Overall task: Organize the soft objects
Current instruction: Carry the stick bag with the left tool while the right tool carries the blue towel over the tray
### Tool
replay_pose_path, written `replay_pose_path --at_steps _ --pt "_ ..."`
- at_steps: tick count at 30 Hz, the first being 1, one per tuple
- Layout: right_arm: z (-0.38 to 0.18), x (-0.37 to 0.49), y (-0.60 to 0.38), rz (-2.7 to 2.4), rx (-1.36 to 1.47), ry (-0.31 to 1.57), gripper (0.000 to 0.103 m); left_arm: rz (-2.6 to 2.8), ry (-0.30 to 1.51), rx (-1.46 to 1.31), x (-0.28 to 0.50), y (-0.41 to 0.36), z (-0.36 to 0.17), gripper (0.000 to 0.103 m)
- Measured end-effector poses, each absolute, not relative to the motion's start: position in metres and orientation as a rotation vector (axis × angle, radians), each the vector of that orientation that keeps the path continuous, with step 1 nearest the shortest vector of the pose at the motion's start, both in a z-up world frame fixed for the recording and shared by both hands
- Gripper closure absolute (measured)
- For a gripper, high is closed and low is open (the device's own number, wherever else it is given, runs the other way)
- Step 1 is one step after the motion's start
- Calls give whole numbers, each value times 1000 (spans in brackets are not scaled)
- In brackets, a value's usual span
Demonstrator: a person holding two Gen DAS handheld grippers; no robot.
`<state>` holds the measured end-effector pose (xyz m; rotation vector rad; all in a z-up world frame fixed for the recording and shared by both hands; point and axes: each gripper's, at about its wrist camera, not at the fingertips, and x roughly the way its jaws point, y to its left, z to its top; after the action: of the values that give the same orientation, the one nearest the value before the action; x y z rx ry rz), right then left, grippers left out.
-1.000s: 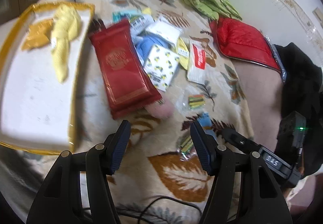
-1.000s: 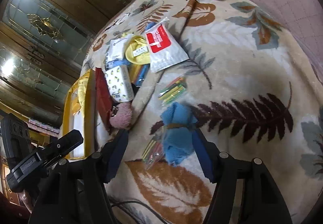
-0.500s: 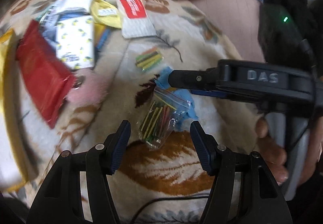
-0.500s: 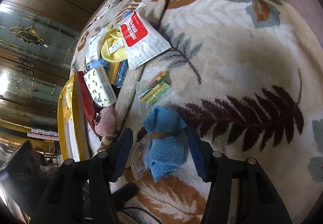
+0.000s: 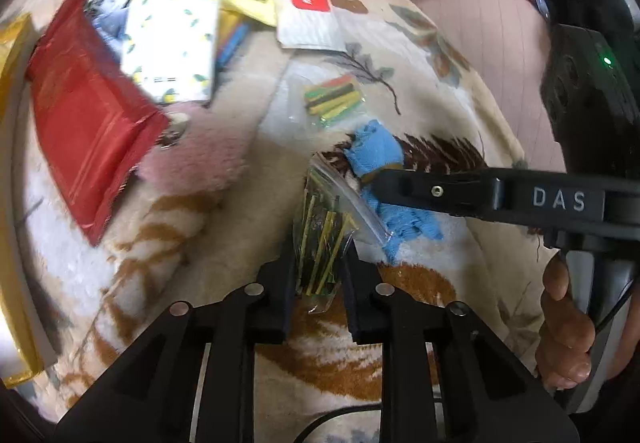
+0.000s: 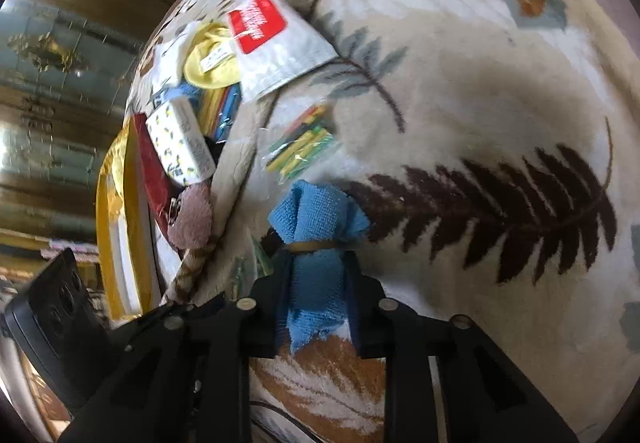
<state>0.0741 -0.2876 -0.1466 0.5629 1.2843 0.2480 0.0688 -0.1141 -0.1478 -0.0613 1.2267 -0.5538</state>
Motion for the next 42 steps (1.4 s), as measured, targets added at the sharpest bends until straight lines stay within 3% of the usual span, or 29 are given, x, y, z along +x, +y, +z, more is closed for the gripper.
replay_pose_path --at_steps 8,15,20,29,42 --pt "-95 62 -255 331 487 1158 85 -526 1135 -248 54 -71 -101 84" --pt "-30 48 -194 490 376 1019 85 -337 975 -369 25 16 -36 84" --pt "-13 46 -141 604 323 987 85 -213 917 -430 13 84 -20 84" --pt "-49 84 -42 709 248 1070 85 -1 931 -441 36 173 -41 84" --pt "-85 127 21 666 114 1102 84 69 953 -478 73 217 -96 85"
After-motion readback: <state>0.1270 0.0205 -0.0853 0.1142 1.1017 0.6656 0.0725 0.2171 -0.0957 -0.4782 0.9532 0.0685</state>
